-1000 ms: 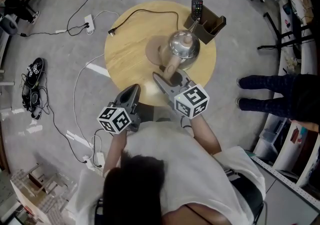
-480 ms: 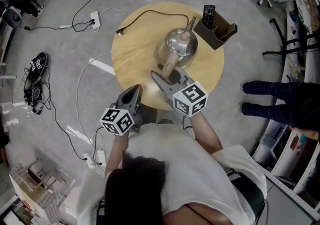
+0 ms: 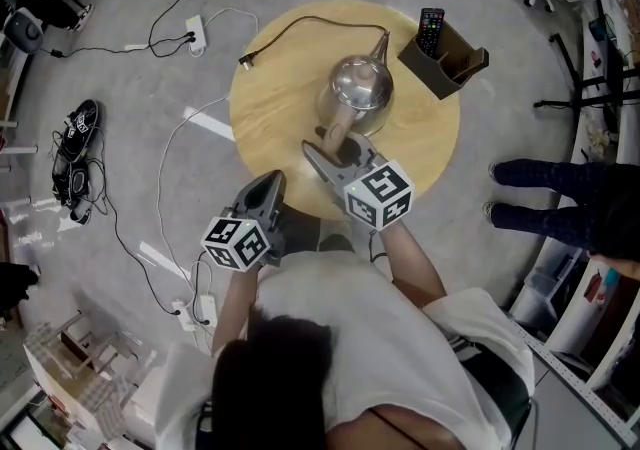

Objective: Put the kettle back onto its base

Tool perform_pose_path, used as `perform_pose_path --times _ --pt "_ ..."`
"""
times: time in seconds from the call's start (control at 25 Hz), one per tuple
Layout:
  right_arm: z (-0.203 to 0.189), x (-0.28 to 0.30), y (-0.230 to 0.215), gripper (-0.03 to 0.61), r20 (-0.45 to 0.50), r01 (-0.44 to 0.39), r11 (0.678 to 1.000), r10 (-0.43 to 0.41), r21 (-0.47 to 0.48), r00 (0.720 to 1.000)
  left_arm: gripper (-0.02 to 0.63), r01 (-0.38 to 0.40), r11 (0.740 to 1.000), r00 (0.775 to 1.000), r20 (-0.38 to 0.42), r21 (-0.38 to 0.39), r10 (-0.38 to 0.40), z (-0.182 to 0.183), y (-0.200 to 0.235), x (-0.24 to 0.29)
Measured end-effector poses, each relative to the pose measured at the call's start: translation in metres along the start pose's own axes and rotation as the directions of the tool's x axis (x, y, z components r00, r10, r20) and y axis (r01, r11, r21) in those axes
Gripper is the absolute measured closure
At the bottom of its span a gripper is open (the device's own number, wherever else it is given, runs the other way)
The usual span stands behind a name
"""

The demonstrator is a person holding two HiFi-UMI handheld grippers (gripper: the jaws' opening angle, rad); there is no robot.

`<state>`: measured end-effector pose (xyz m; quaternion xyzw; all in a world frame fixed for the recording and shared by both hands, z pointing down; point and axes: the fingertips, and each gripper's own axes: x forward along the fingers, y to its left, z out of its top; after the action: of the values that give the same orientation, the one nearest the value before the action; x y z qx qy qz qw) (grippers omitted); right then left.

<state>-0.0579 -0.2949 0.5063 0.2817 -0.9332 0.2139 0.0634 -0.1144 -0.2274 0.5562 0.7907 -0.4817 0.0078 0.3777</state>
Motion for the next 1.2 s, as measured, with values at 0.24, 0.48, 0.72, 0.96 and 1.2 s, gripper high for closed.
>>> perform_pose_path --times 0.24,0.48,0.72,0.96,1.2 --pt "-0.008 0.002 -0.005 0.428 -0.005 0.005 1.0 -0.005 0.022 1.0 0.588 0.022 1.0 1.0 -0.019 -0.014 -0.022 -0.004 -0.002 0.005" --pt "-0.018 0.004 -0.009 0.426 -0.015 0.004 1.0 -0.004 0.03 1.0 0.588 0.015 1.0 0.999 -0.035 -0.022 -0.016 -0.009 0.002 0.009" --pt "-0.022 0.002 -0.012 0.426 -0.001 0.019 1.0 -0.019 0.024 1.0 0.588 0.013 1.0 0.999 -0.043 -0.011 -0.013 -0.009 0.0 0.013" --pt "-0.028 0.002 -0.012 0.426 -0.016 0.016 1.0 -0.016 -0.005 1.0 0.587 -0.002 1.0 0.999 -0.047 -0.011 0.001 -0.012 0.004 0.01" --pt "-0.029 0.002 -0.015 0.426 -0.011 0.01 1.0 -0.011 -0.005 1.0 0.588 0.003 1.0 0.998 -0.059 0.002 -0.003 -0.016 0.002 0.011"
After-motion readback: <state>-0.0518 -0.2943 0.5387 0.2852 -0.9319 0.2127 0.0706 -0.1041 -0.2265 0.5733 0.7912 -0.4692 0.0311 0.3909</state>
